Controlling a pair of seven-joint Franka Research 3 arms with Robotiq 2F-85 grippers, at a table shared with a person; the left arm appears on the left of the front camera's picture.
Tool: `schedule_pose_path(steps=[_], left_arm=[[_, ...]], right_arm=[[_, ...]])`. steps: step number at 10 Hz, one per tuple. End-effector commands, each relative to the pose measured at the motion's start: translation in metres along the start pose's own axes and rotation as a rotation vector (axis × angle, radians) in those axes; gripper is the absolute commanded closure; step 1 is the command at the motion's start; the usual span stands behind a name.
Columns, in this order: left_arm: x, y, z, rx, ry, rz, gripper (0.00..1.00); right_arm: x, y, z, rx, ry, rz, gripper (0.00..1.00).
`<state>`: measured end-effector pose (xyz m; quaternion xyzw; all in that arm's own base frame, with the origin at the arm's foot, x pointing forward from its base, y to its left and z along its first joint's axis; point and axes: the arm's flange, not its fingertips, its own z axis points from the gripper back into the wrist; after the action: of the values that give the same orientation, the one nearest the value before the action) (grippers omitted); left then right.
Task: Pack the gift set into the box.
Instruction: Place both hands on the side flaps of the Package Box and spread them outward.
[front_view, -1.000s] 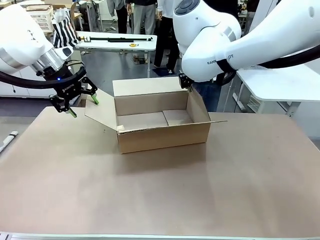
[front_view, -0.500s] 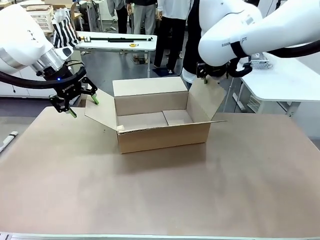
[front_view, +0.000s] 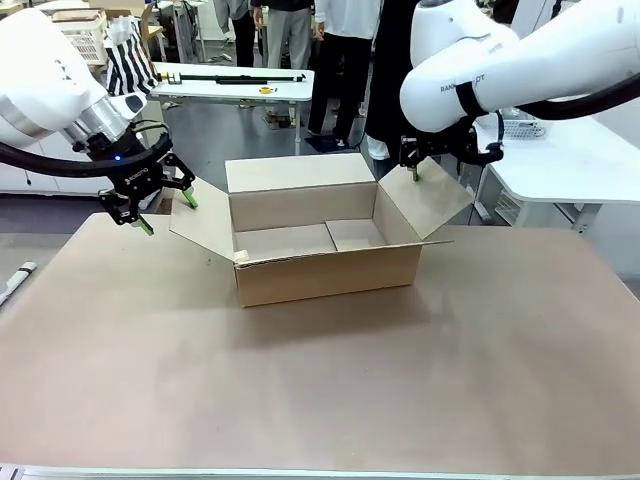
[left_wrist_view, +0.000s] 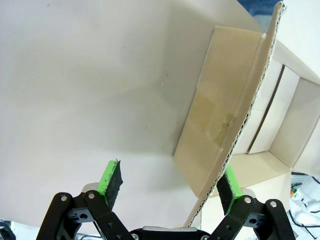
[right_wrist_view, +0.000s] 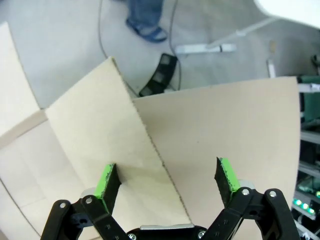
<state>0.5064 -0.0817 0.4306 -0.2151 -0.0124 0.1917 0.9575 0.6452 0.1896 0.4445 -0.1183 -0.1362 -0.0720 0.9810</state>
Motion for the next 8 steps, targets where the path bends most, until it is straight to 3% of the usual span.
schedule_pose_path(steps=[1,2,3,8], left_arm=[[-0.002,0.0,0.002,0.019,-0.008,0.013,0.0],[-0.002,0.0,0.002,0.019,-0.008,0.013,0.0],[-0.002,0.0,0.002,0.019,-0.008,0.013,0.0],[-0.002,0.0,0.002,0.019,-0.008,0.013,0.0]], right_arm=[[0.007,-0.009,-0.001,0.015,0.042,0.0,0.0],[0.004,-0.01,-0.012,0.05,0.099,0.006,0.0],[0.0,-0.001,-0.004,0.0,0.013,-0.007,0.0],[0.0,-0.001,-0.004,0.0,0.013,-0.007,0.0]])
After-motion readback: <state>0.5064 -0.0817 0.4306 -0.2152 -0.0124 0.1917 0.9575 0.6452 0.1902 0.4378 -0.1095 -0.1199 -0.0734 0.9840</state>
